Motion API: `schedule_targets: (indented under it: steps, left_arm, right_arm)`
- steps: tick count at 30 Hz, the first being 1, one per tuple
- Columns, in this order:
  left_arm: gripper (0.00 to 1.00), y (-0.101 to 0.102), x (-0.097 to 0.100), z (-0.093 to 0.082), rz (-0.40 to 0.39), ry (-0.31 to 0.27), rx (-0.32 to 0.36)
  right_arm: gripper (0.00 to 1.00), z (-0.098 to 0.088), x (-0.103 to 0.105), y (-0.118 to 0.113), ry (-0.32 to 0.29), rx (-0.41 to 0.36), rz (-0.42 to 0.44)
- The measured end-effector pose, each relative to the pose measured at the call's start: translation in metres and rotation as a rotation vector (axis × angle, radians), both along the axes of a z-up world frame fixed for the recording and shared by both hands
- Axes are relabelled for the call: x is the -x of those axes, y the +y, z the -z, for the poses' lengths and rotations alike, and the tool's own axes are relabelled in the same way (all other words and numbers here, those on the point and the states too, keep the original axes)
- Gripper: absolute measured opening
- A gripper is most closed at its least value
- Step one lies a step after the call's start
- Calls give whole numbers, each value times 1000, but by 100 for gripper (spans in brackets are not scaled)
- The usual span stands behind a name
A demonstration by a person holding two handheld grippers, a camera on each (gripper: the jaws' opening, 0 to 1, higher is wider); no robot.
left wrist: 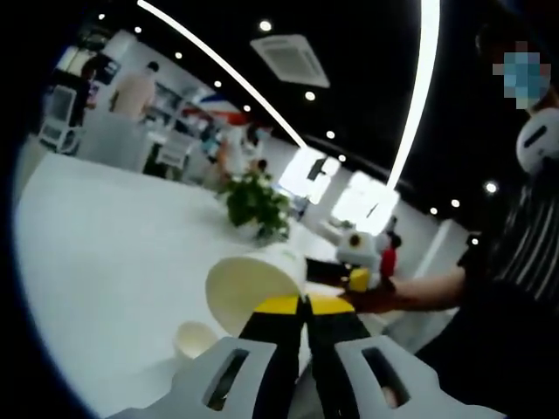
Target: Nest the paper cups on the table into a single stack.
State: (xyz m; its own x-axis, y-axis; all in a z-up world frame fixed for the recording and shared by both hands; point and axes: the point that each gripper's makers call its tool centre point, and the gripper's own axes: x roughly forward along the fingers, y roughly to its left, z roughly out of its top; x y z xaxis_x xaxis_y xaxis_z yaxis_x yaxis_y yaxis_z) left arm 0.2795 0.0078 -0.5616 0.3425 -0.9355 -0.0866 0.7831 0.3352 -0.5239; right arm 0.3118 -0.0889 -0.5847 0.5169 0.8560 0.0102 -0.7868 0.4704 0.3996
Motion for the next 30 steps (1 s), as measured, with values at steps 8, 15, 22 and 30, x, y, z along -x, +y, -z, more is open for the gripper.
schedule_targets:
  steps: [8, 15, 22, 30]
  left_arm:
    - [0, 4, -5, 1, -15, 0, -6]
    - [0, 9, -10, -7, -37, -34, -16]
    - [0, 11, -17, -6, -35, -64, -82]
    - [0, 13, -20, -1, -9, -145, -227]
  right_arm:
    - [100, 8, -4, -21, 22, 30, 69]
    - [100, 15, -7, -35, -1, 106, 126]
    - [100, 29, -4, -44, -65, 244, 160]
    - [100, 45, 3, -41, -55, 277, 138]
